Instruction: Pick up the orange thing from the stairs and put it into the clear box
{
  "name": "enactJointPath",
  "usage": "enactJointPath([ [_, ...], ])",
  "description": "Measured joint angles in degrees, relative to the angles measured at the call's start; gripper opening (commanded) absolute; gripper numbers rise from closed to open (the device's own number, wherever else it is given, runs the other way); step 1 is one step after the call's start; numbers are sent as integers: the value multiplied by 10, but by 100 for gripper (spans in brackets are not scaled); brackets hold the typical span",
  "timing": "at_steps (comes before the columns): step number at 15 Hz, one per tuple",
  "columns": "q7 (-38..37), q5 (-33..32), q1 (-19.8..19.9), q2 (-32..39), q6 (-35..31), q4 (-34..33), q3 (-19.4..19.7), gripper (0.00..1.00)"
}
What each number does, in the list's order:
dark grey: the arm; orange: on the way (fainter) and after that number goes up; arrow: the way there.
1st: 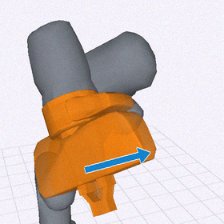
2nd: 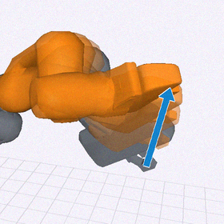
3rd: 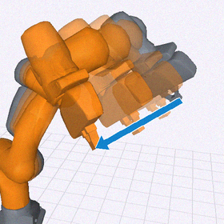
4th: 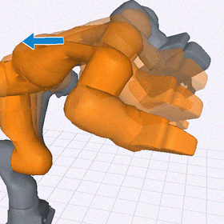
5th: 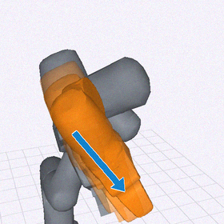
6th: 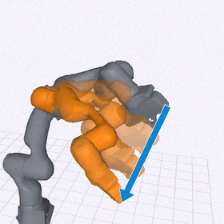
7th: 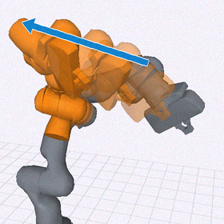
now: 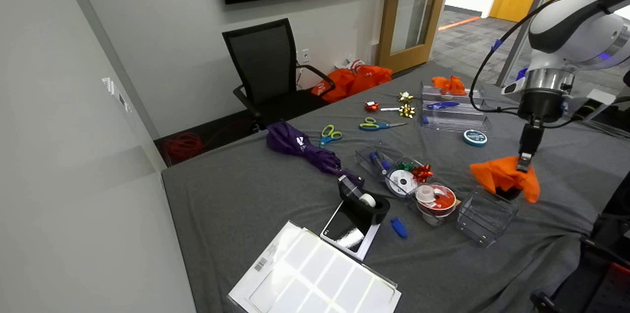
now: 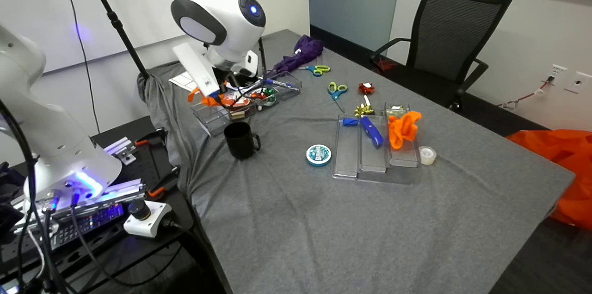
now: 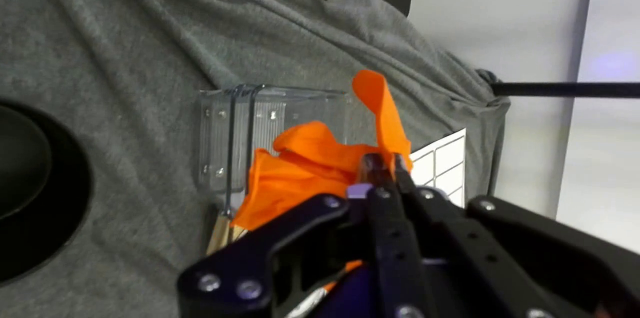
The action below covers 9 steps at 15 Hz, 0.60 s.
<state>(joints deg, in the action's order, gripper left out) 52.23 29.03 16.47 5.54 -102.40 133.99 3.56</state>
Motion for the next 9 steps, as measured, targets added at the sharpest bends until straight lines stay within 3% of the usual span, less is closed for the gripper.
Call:
enactJointPath([
  [4, 54, -2, -26, -5, 18, 32, 1, 0],
  [9, 64, -2, -49, 21, 13, 41, 1, 0],
])
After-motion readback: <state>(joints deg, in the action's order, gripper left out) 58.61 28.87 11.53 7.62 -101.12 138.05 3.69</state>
